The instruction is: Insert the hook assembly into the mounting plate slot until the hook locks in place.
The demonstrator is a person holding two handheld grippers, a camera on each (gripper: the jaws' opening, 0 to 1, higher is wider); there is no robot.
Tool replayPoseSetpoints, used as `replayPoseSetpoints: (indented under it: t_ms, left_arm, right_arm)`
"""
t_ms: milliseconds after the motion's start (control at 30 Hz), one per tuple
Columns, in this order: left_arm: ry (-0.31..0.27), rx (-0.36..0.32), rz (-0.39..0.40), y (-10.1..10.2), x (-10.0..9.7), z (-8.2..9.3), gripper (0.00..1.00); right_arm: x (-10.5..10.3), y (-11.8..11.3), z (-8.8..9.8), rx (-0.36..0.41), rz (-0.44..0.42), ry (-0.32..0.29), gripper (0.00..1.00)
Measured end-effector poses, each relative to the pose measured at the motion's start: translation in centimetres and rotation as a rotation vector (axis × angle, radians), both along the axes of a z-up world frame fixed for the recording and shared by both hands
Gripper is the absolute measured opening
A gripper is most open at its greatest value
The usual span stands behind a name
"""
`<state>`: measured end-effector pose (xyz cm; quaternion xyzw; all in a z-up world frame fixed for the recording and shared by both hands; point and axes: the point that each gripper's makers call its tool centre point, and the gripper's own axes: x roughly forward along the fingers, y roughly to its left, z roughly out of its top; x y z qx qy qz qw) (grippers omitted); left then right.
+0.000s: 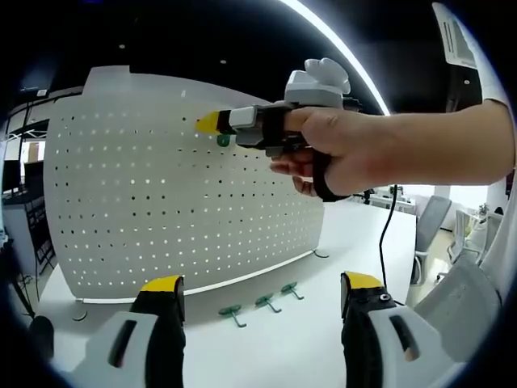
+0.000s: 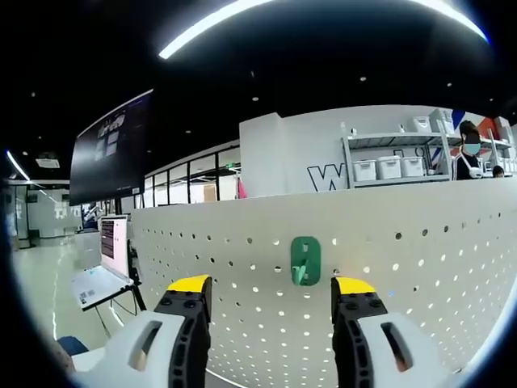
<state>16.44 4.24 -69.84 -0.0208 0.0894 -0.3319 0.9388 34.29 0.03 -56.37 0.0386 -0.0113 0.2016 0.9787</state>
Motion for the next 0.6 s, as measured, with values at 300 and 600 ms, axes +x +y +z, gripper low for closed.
replayPoseSetpoints:
  t_ms: [300, 600]
  left_arm:
    - [-0.003, 0.011, -0.002, 0.0, 0.1, 0.0, 0.81]
    - [0.000, 0.017, 0.005, 0.3, 0.2, -0.1, 0.81]
  right_arm:
    - [-1.2, 0.1, -0.1, -0.005, 0.124, -0.021, 0.57]
    - [-2.0, -0.5, -0.3, -0.008, 0.192, -0.039, 0.60]
